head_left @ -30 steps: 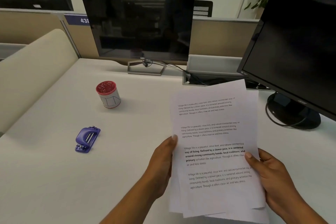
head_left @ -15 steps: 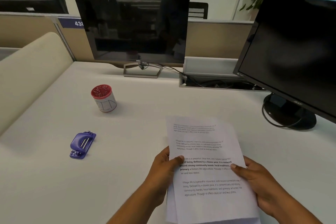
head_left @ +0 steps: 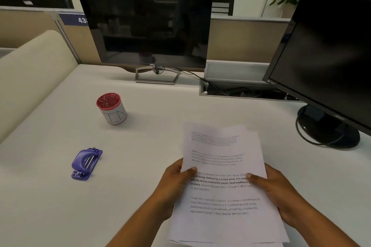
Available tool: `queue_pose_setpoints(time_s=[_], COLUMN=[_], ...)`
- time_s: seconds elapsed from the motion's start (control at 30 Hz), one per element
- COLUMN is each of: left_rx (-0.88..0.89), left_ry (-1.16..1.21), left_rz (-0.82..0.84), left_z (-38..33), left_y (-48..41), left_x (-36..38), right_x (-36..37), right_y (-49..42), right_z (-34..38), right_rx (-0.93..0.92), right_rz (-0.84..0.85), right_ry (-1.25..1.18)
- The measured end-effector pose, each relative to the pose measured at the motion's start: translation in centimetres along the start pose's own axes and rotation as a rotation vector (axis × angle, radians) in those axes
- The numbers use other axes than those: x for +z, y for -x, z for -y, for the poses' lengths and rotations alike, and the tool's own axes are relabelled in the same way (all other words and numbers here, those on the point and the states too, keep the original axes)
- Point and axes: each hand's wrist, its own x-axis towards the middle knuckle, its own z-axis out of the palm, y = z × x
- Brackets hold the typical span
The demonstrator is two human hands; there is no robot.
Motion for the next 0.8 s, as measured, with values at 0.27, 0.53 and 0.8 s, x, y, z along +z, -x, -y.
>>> queue_pose_setpoints(time_s=[0.27, 0.53, 0.8], left_rx=[0.389, 0.669, 0.722], left_ry=[-0.001, -0.157, -0.236], left_rz=[-0.113, -0.236, -0.198], left_z=[-2.6, -4.9, -6.1], left_y=[-0.5, -0.3, 0.6], left_x=[1.1, 1.9, 2.6], right_x=[1.7, 3.5, 3.7], right_y=[-1.0, -0.3, 0.2], right_z=[4.1, 7.1, 7.6], right_rx=[-0.396, -0.681, -0.765], right_rz=[-0.184, -0.154, -0.157], right_ry=[0.051, 0.187, 0.200])
